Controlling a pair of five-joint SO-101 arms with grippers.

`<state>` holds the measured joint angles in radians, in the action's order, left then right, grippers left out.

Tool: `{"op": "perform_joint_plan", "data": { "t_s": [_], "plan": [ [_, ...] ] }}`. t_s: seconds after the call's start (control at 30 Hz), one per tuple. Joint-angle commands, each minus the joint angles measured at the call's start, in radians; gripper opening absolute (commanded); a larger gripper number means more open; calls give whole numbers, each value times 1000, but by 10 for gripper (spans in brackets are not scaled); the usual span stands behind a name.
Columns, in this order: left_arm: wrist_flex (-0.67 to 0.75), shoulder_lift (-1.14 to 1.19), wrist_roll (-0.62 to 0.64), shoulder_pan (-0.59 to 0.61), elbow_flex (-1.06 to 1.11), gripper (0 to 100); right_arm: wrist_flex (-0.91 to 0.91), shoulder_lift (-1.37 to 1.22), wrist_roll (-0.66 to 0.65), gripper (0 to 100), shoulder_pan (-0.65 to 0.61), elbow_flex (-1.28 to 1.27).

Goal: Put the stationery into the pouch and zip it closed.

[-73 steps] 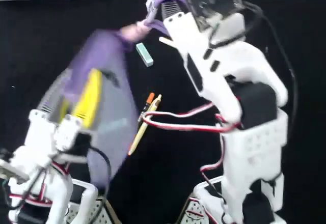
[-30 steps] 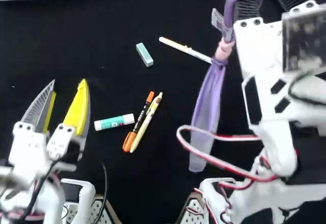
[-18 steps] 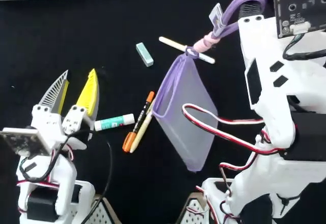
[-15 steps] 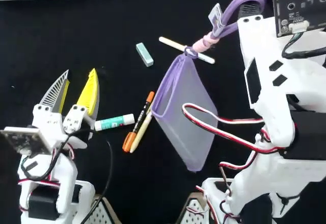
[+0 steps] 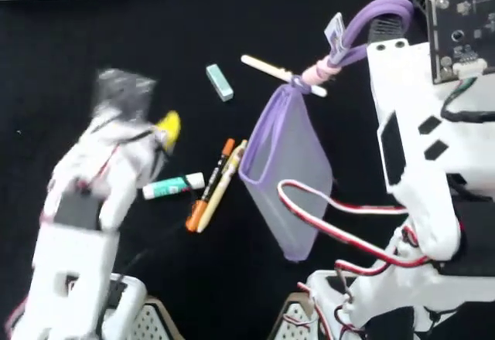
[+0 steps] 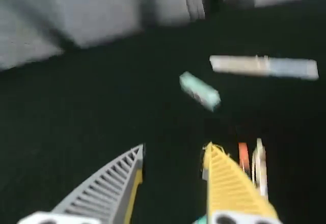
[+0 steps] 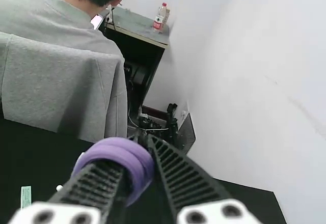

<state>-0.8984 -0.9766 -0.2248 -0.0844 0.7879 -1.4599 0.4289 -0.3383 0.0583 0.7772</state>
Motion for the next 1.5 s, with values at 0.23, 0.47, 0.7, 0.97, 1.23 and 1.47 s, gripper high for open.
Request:
{"op": "perform_joint_plan", "data": {
  "t_s": [0.23,0.47,0.7,0.97,1.23,1.47],
  "plan": [
    [-345,612,-453,-148,-311,195,-3,1,2,11,15,47],
    [-129,709,-479,-150,-189,196,-3,1,2,11,15,47],
    [-3,741,-614,-143,-111,196,0,1,2,11,15,47],
    [5,862,-620,-145,-113,196,-3,1,2,11,15,47],
    [8,914,-617,-148,-145,191,-3,1,2,11,15,47],
    [8,918,-617,-143,-131,148,-5,1,2,11,15,47]
  ]
}}
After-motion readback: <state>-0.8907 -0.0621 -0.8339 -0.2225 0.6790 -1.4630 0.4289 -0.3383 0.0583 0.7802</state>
